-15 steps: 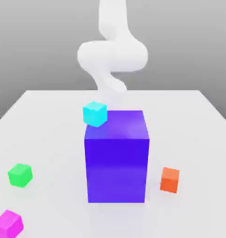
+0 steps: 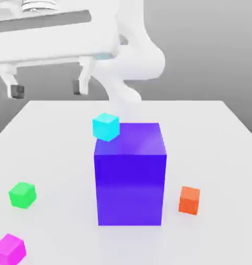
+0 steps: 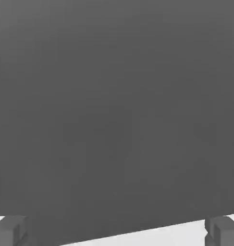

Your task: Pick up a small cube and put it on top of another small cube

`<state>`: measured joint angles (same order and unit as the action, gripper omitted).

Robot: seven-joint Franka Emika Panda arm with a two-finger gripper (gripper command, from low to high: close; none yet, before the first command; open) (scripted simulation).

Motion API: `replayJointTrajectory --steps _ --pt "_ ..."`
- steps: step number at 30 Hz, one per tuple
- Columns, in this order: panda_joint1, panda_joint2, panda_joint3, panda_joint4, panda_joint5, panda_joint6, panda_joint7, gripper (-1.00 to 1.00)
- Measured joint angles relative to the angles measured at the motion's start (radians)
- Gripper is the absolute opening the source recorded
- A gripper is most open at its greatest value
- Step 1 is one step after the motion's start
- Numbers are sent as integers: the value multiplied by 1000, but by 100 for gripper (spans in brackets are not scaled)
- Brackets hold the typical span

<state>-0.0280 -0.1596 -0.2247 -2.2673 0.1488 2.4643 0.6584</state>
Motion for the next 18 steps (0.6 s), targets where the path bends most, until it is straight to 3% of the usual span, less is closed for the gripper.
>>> replayJointTrajectory --steps 15,18 --pt "-148 535 -71 26 89 145 -95 0" --pt "-184 643 -39 47 126 214 -123 0"
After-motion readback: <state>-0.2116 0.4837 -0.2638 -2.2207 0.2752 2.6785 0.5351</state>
